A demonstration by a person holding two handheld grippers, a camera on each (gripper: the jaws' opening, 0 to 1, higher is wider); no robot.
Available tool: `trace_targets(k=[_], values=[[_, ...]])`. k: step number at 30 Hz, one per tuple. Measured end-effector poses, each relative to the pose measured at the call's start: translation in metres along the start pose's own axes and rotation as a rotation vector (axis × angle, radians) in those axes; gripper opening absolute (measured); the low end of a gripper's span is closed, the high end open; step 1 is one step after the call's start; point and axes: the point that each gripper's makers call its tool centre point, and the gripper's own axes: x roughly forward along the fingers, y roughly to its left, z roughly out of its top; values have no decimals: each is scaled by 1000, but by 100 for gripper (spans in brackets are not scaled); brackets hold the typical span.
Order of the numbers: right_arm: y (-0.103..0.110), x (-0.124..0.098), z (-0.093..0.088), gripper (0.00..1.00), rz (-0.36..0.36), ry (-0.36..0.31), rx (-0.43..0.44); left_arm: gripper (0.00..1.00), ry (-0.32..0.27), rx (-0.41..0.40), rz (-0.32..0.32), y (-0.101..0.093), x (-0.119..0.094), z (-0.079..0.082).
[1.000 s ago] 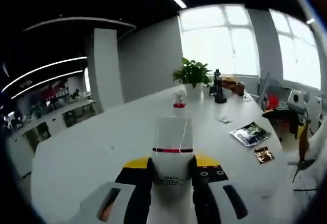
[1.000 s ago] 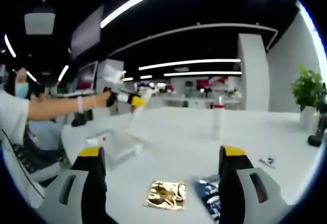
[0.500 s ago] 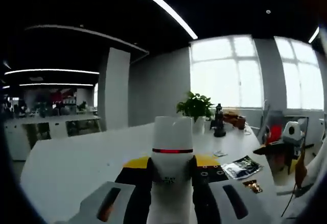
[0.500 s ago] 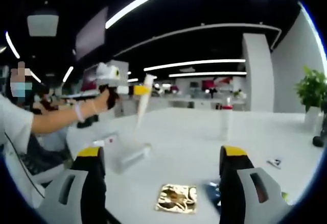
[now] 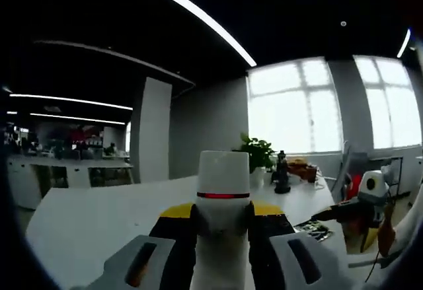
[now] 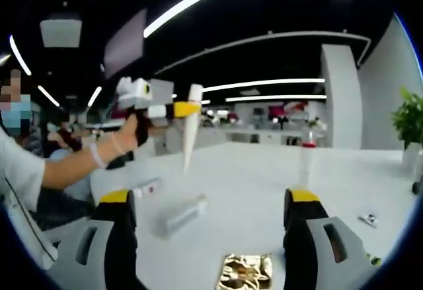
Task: Arrange the skincare products in the storage area until every visible bottle or jar stands upright without overlapping.
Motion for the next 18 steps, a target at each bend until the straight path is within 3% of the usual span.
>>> trace_targets(k=[8,18], values=[[12,23,7,91,25,-7,2,28,-32,-7,-28,-25,-7,12],[34,50,15,89,66,-17,-2,28,-50,-6,-7,-40,-14,13]])
